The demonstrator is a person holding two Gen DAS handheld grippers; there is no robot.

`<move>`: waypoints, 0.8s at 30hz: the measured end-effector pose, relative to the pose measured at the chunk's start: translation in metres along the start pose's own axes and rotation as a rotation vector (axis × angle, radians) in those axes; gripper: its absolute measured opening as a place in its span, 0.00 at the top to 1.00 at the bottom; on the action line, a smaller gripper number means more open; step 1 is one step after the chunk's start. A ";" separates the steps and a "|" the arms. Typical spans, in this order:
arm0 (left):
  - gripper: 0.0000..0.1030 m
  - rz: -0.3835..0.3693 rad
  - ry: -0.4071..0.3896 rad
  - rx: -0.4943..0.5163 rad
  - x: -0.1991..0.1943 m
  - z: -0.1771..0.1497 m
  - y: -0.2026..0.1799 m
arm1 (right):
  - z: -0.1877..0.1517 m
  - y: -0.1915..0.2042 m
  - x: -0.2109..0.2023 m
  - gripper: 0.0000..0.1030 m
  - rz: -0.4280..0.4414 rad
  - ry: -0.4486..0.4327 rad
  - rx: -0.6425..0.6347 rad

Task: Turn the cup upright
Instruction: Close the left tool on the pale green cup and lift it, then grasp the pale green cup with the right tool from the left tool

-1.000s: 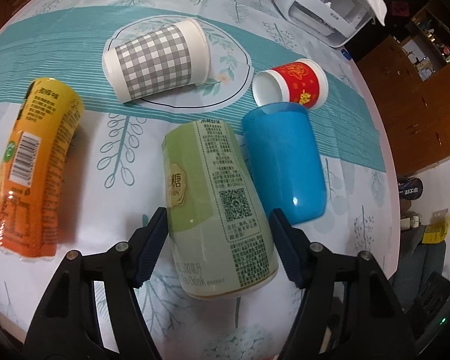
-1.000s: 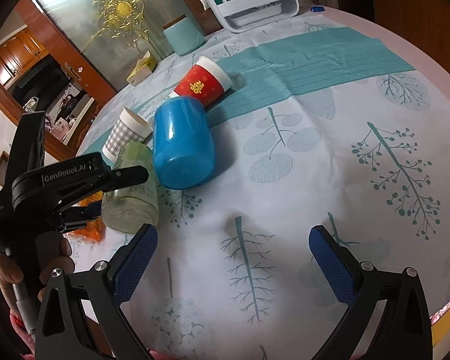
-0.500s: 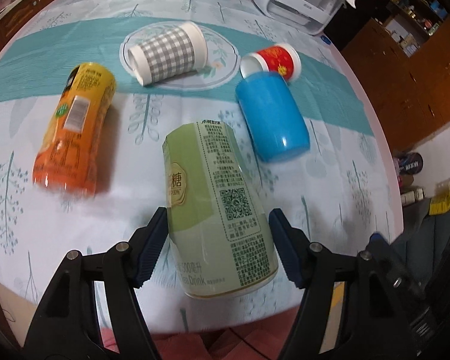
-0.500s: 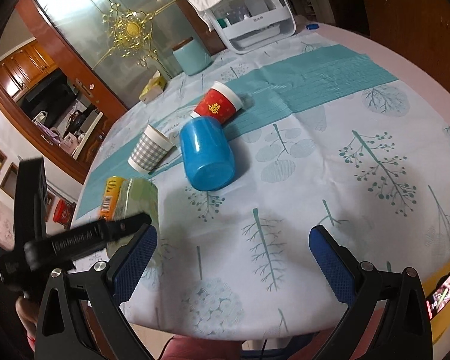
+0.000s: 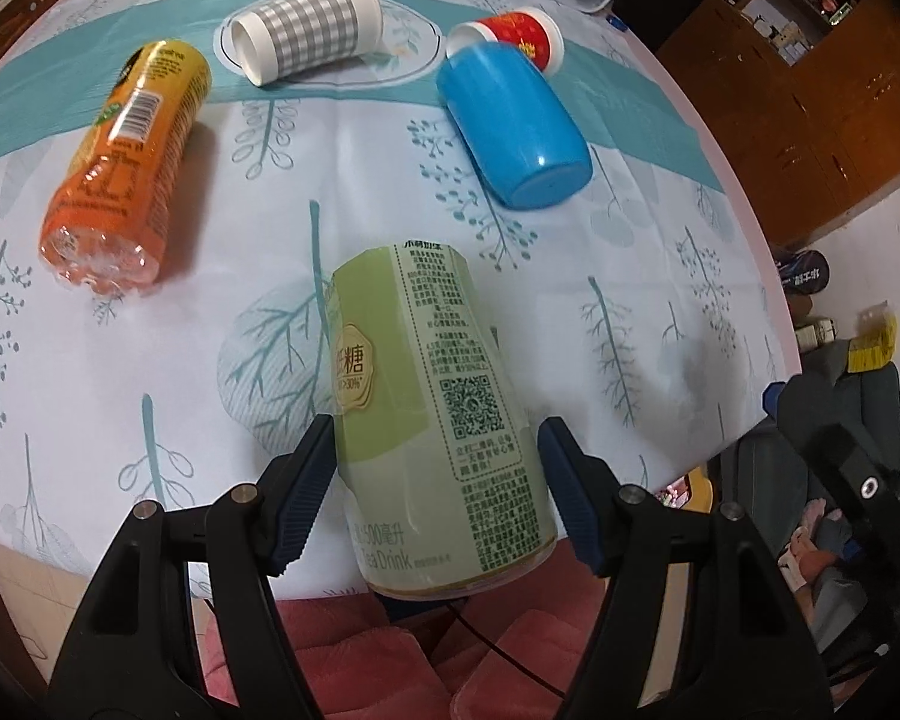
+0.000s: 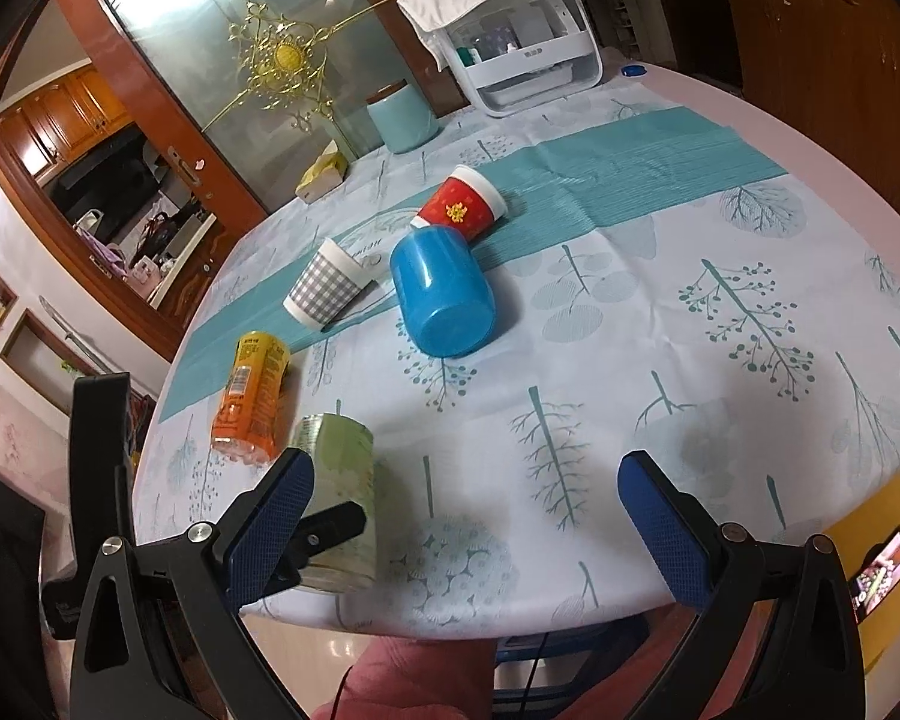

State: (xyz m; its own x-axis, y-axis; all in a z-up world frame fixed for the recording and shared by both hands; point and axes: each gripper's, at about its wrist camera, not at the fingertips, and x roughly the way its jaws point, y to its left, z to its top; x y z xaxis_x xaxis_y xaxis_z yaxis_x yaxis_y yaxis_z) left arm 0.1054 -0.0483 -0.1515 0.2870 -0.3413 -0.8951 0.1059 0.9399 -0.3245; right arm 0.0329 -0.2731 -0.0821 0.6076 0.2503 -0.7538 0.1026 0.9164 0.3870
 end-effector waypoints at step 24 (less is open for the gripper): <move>0.32 0.022 0.050 0.031 -0.005 -0.002 0.008 | 0.006 0.020 0.031 0.00 0.025 0.069 -0.010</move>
State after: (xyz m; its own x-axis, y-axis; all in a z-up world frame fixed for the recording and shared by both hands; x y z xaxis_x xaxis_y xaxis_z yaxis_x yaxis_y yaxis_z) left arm 0.1031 -0.0394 -0.1500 0.2419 -0.3192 -0.9163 0.1295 0.9465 -0.2956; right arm 0.0588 -0.2487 -0.0944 0.5538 0.2937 -0.7791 0.0800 0.9126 0.4009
